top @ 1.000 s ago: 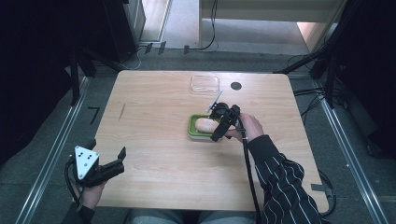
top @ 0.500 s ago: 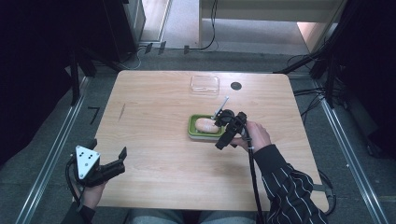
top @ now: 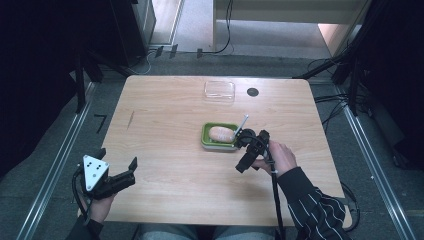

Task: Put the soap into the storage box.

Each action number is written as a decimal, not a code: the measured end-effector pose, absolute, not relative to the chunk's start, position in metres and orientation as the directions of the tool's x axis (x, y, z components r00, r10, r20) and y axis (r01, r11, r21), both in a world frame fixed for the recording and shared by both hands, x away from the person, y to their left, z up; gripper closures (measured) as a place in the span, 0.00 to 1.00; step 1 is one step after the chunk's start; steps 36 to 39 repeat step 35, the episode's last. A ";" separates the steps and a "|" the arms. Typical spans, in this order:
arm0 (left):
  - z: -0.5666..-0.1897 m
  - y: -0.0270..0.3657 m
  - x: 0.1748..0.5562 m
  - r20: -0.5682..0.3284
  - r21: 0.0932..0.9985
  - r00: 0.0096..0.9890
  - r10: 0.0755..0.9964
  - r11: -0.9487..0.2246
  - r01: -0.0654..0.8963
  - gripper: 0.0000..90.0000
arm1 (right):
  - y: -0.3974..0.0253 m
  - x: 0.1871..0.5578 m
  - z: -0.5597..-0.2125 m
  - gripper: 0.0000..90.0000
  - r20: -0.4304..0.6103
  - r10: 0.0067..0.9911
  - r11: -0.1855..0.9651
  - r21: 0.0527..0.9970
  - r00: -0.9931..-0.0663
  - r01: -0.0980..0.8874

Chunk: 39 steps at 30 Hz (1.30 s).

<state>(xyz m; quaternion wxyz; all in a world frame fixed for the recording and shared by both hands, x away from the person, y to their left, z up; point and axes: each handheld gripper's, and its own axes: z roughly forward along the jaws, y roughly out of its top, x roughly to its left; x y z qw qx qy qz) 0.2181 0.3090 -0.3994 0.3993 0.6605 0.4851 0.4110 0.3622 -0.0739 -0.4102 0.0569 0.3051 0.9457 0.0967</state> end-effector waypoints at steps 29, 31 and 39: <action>-0.399 0.295 0.229 0.163 0.921 0.245 0.956 -0.236 0.309 0.07 | -0.100 0.304 -0.444 0.00 -0.057 0.596 0.800 0.118 -0.801 0.588; -0.399 0.294 0.230 0.163 0.921 0.247 0.955 -0.237 0.308 0.07 | -0.102 0.303 -0.445 0.00 -0.058 0.595 0.801 0.121 -0.801 0.586; -0.399 0.291 0.232 0.169 0.921 0.254 0.952 -0.244 0.303 0.07 | -0.108 0.297 -0.446 0.00 -0.066 0.595 0.802 0.120 -0.801 0.586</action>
